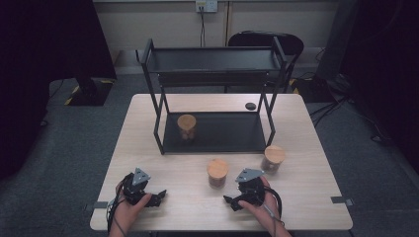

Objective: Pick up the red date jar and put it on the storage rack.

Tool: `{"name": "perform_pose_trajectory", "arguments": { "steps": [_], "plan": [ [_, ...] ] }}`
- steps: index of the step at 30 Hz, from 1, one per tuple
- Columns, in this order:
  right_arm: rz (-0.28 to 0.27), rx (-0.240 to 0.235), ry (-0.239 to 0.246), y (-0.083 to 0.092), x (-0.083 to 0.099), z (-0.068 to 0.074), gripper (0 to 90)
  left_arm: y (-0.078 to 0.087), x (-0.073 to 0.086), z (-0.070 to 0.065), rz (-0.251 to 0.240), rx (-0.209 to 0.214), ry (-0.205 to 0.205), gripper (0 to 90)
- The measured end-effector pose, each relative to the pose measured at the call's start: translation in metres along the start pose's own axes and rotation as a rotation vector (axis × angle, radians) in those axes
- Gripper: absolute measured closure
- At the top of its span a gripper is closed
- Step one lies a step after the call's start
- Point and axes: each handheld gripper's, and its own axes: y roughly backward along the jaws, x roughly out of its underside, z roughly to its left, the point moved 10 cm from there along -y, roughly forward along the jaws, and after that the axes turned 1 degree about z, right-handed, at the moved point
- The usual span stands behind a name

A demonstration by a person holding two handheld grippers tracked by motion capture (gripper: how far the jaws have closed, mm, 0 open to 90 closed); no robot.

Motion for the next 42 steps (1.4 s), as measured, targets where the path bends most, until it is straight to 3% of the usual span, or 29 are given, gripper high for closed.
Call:
{"name": "perform_pose_trajectory", "arguments": {
  "steps": [12, 22, 33, 42],
  "plan": [
    [-0.039, -0.017, 0.023, -0.004, -0.024, 0.008, 1.3, 0.000, 0.000, 0.000, 0.000, 0.000, 0.000, 0.1],
    [-0.066, -0.024, 0.016, -0.012, -0.039, 0.013, 1.9, 0.000, 0.000, 0.000, 0.000, 0.000, 0.000, 0.1],
    [-0.124, -0.063, -0.035, -0.021, -0.050, 0.014, 13.9, 0.000, 0.000, 0.000, 0.000, 0.000, 0.000, 0.1],
    [-0.153, -0.051, -0.024, -0.023, -0.057, 0.012, 22.5, 0.000, 0.000, 0.000, 0.001, 0.003, -0.004, 0.1]
  ]
}}
